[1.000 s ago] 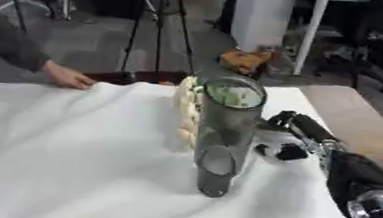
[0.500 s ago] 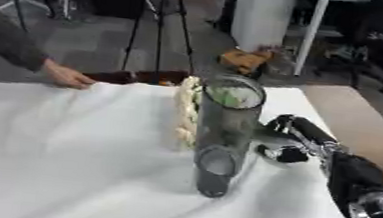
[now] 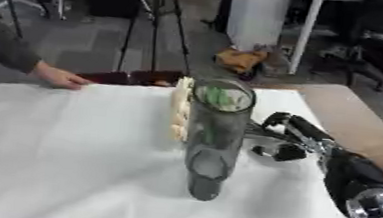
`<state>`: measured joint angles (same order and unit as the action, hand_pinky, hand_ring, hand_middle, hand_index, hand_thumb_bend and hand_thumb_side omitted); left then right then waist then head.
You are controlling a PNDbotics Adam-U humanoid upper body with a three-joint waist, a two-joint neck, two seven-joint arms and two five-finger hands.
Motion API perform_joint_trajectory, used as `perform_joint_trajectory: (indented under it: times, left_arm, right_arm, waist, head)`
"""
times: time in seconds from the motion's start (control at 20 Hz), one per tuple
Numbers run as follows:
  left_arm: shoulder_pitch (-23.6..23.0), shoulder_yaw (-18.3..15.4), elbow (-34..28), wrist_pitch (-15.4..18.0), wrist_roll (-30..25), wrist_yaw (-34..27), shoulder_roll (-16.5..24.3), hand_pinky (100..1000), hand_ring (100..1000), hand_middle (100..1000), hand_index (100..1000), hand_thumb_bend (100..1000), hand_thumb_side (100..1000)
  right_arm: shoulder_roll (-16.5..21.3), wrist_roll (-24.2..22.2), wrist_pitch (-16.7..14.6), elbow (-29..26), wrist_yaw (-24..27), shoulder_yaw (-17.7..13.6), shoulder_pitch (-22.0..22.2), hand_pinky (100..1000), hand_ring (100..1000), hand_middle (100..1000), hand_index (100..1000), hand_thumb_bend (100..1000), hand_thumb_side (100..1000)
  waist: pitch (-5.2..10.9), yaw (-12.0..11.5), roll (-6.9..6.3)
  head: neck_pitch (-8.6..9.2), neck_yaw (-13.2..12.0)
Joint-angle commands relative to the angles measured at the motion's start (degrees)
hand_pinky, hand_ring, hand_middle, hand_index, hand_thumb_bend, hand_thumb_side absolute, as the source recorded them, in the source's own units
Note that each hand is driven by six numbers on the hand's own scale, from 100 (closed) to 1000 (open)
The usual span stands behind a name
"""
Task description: Arrange flowers into the vase.
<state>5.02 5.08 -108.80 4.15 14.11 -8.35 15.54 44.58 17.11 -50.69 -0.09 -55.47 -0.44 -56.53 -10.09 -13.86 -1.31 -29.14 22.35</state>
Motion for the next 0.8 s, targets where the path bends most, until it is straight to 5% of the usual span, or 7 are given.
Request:
perform_joint_trajectory:
  times: [0.05,0.55,0.8]
  left_arm:
    - [0.2,-0.2,-0.6,0.2,0.0,-0.1,0.4,567,477,532,931,707,806]
    - [0.2,-0.1,-0.6,0.2,-0.1,-0.2,0.3,567,477,532,931,707,805]
    - [0.1,-0.1,-0.7,0.1,-0.1,-0.3,0.3,568,477,532,931,707,806]
  right_arm:
    - [1.4,2.1,-0.1,-0.3,2.2,-0.1,-0.9,666,804,780,851,579,562]
    - [1.1,3.5,2.1,-1.8,1.5,-0.8,-0.9,725,823,788,851,578,567]
    - [0.6,0.6,3.9,0.0,-1.4,1.4,-0.7,618,736,769,839,554,557]
  waist:
    - [-0.32,-0.1,-0.14]
    - [-0.31,-0.3,-0.34]
    - [-0.42,-1.0,-0.60]
  head:
    - [0.60,0.3]
    - [0.82,0.5]
    - [1.15,0.7]
